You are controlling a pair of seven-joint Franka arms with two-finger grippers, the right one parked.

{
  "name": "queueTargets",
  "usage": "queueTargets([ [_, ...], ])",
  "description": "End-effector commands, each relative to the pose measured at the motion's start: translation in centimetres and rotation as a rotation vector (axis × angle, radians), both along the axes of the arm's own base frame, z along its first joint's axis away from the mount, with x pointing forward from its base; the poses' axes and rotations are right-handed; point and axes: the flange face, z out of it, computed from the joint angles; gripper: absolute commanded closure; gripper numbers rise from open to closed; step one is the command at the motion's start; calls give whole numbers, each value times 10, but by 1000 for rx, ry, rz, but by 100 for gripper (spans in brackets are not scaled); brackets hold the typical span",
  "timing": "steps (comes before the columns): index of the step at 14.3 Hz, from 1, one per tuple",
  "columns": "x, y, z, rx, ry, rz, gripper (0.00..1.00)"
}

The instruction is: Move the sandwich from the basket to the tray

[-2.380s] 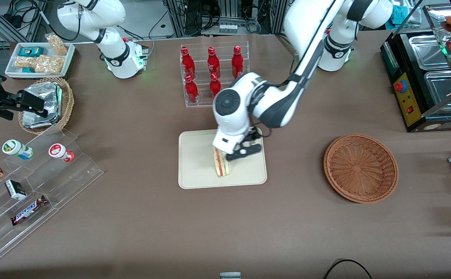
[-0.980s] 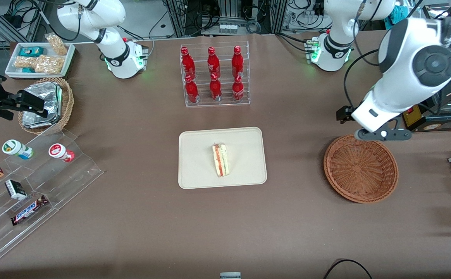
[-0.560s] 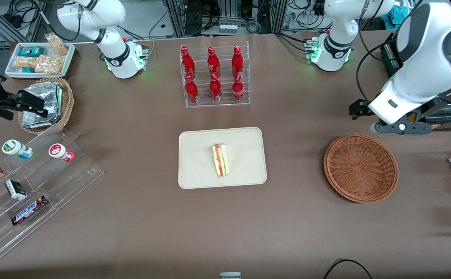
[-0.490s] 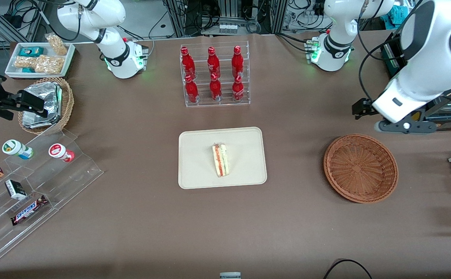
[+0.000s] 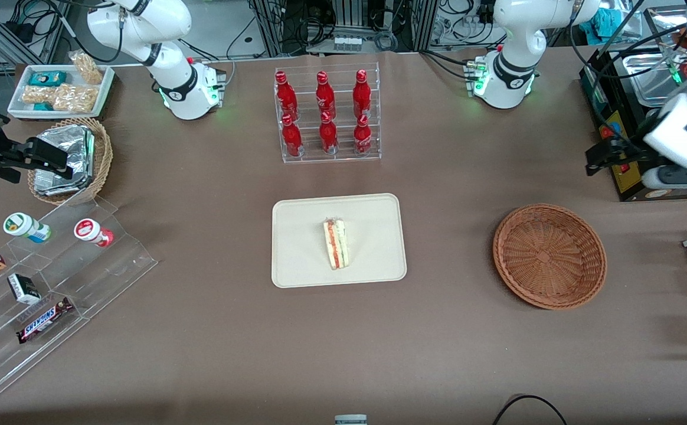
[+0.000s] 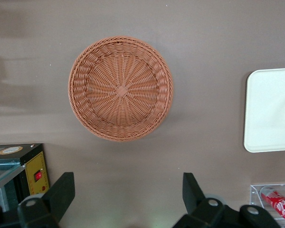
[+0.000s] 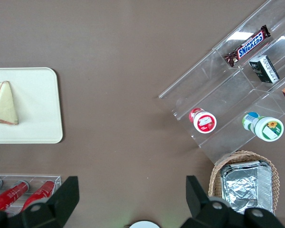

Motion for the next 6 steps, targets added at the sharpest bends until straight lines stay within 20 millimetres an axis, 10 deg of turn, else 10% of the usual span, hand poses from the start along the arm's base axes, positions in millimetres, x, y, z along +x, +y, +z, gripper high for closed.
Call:
queueTargets([
  [1, -3, 6, 8, -23, 2, -3, 0],
  [6, -7, 16, 20, -20, -18, 21, 0],
])
